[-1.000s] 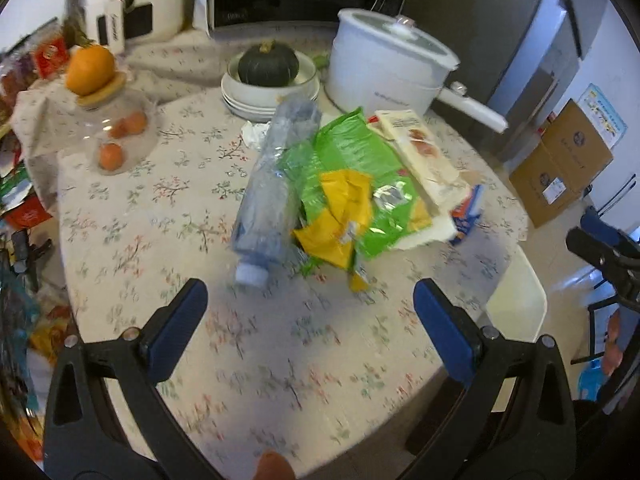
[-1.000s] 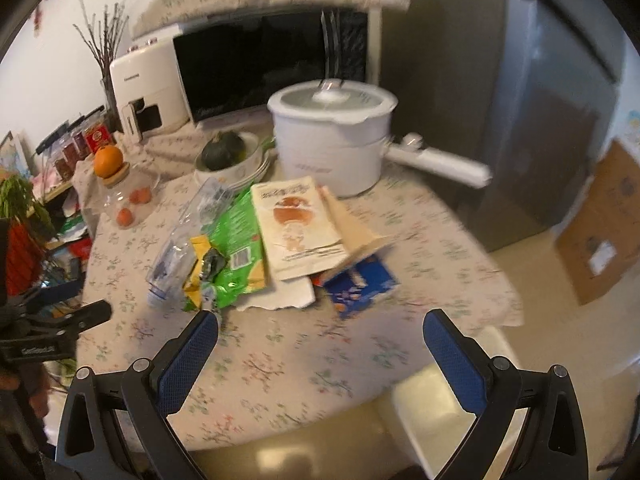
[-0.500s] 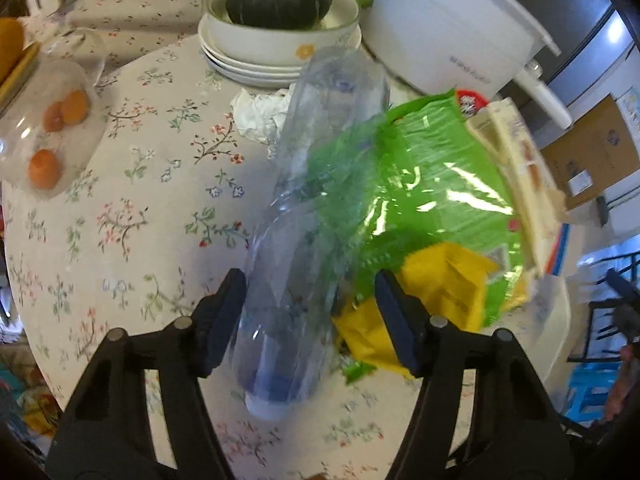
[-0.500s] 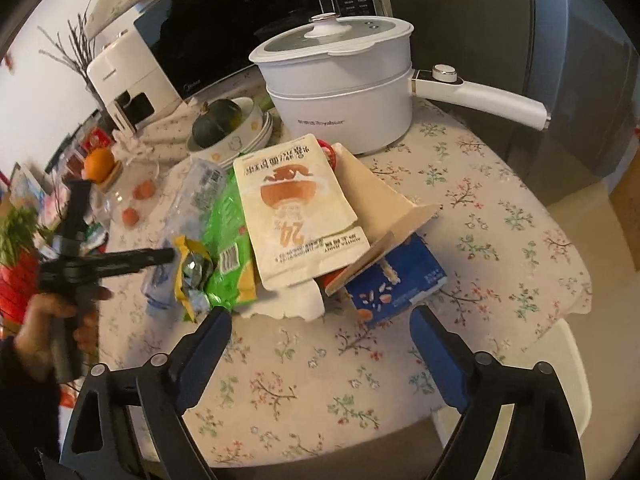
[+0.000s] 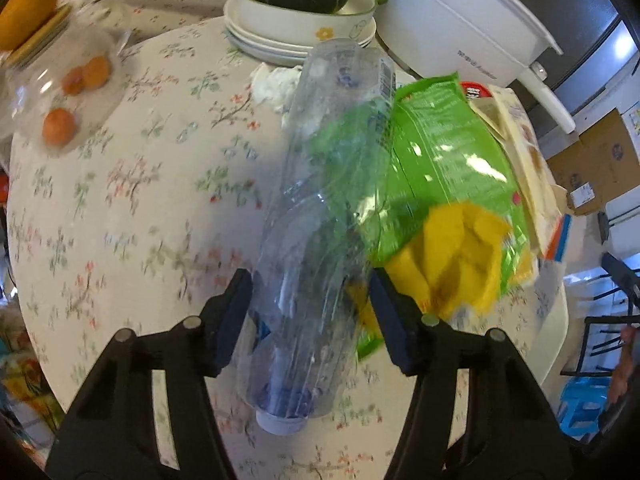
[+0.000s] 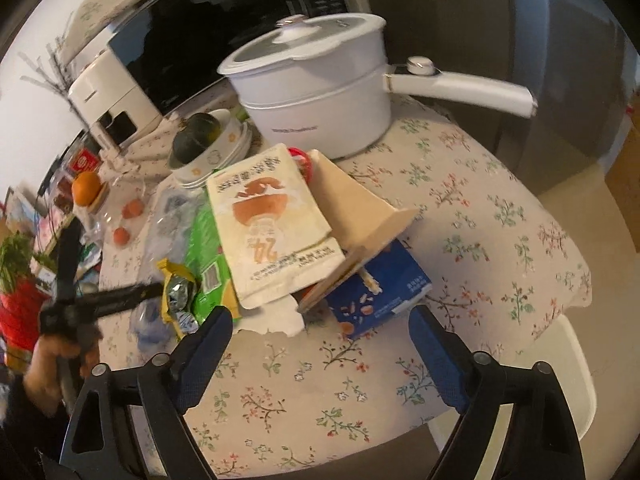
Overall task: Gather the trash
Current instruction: 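Grasp the clear plastic bottle with the left tool while the right tool grasps the cardboard piece, then carry the cardboard piece over the white bin and open the right tool, then drop the bottle into the bin with the left tool, then grasp the yellow wrapper, then grasp the green snack bag with the right tool while the left tool holds the yellow wrapper, then carry both bags over the white bin and open both tools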
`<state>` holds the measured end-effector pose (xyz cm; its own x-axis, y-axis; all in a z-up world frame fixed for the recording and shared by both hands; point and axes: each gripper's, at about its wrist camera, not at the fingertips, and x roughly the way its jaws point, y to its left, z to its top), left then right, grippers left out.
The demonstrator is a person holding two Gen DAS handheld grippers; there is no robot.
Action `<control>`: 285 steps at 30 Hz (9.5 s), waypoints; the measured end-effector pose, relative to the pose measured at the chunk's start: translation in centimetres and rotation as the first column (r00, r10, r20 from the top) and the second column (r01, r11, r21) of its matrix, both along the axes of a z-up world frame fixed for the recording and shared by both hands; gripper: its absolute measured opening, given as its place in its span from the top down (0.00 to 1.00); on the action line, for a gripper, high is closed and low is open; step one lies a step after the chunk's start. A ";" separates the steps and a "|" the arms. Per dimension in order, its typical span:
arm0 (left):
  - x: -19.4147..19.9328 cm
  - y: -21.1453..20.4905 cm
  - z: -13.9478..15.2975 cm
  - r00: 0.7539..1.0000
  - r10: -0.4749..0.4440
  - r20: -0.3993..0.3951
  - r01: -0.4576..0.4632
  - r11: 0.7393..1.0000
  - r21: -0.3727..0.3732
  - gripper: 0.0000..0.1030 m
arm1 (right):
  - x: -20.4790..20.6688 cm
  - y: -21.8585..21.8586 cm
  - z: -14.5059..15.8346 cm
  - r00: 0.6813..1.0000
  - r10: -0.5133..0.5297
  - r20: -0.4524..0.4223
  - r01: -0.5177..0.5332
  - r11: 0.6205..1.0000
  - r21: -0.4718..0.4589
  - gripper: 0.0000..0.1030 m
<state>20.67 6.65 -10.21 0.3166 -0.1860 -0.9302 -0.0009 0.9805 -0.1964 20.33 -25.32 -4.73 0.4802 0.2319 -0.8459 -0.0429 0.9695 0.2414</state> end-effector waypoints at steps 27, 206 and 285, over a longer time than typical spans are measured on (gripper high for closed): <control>-10.1 3.0 5.0 0.978 0.090 0.188 -0.057 0.983 -0.175 0.40 | 0.7 -0.4 -0.2 0.986 -0.134 0.102 0.128 0.990 0.064 0.97; -7.4 7.1 3.6 0.970 0.113 0.214 -0.086 0.987 -0.132 0.87 | 11.3 16.0 -5.6 0.957 0.261 -0.123 -0.266 0.964 -0.025 0.41; -12.0 -13.1 7.5 0.894 -0.258 0.368 0.322 0.938 -0.126 0.87 | -13.8 -12.6 4.9 0.990 -0.118 0.075 0.128 0.983 -0.131 0.98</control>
<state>8.68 -6.45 -2.67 0.5138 -0.4706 -0.7173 0.3765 0.8750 -0.3044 6.58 -37.94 0.19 0.5542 0.0531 -0.8307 0.0671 0.9919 0.1081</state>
